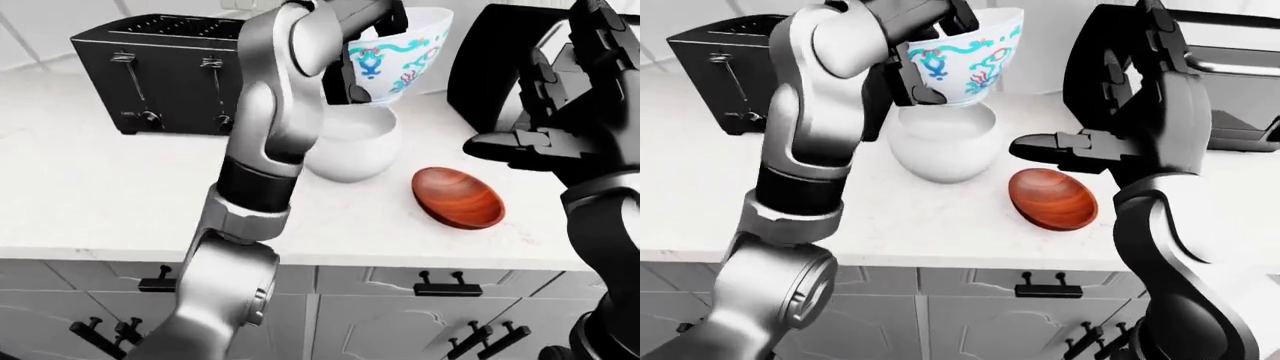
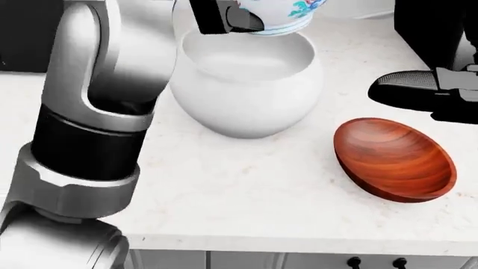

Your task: Stack the bowls from largest to smallest.

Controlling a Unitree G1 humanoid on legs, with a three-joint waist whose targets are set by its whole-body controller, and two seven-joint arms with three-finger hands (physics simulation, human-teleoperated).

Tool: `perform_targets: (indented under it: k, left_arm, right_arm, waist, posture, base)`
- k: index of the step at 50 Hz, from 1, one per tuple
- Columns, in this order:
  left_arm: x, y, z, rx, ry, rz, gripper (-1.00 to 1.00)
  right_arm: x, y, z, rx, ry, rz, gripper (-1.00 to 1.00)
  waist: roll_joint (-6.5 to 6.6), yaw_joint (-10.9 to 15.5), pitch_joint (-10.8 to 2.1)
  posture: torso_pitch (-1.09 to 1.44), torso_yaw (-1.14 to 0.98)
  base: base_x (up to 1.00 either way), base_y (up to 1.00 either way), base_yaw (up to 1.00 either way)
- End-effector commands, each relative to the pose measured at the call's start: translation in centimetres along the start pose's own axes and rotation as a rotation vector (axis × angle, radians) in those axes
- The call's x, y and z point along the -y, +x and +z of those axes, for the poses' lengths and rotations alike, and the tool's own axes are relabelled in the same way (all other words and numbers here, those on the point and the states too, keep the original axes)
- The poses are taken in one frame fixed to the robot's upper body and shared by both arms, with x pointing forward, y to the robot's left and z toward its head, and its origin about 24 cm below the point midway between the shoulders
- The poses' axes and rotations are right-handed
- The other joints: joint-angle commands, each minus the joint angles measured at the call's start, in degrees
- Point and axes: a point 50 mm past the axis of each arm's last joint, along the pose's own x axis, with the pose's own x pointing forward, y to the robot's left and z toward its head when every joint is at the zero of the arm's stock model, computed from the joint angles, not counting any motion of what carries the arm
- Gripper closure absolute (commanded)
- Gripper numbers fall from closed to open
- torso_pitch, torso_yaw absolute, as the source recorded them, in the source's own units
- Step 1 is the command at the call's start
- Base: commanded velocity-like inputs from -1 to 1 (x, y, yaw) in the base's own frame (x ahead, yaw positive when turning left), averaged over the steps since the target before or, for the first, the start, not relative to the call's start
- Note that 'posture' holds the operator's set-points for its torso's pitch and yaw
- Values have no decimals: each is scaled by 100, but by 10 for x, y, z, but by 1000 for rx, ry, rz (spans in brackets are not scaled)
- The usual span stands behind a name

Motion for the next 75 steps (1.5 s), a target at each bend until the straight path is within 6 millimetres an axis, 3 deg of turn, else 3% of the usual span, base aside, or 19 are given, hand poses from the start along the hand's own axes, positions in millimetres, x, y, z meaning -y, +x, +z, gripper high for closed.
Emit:
perform_targets:
  k: [1,7,16,29,33,45,60,75]
  left_arm:
    - [-20,0,11,72,32,128,100]
    - [-9,22,-5,46,44,107,100]
    - [6,35,-18,21,25,79,100]
    - [15,42,-23,-3,90,75,100]
    - [13,44,-26,-7,17,86,100]
    - [42,47,-45,-25,7,36,100]
    - [46,50,-50,-31,36,69,100]
    - [54,51,-52,-38,54,53,55]
  right_arm:
    - [3,-1,10,69,5,-15,-100]
    - [7,-1,6,66,12,-21,-100]
    - [9,-1,7,68,15,-26,-100]
    - [16,0,2,58,23,-42,-100]
    - [20,1,6,66,23,-52,-100]
    - [25,3,6,71,33,-75,-100]
    - [23,3,2,64,33,-70,-100]
    - [25,3,0,64,38,-76,-100]
  waist:
    - [-28,4,-126]
    - [-31,2,-155]
    - [-23,-14,-189]
    - [-18,-34,-224]
    - [-25,-32,-236]
    - [-24,-43,-269]
    - [-22,-48,-301]
    - [-16,-54,-321]
  posture:
    - [-20,0]
    - [-20,0]
    - [-20,0]
    - [-20,0]
    - [-20,0]
    - [-20,0]
    - [-20,0]
    - [-20,0]
  base:
    - [0,0,0]
    - [0,0,0]
    - [0,0,0]
    - [0,0,0]
    - [0,0,0]
    - [0,0,0]
    - [0,0,0]
    - [0,0,0]
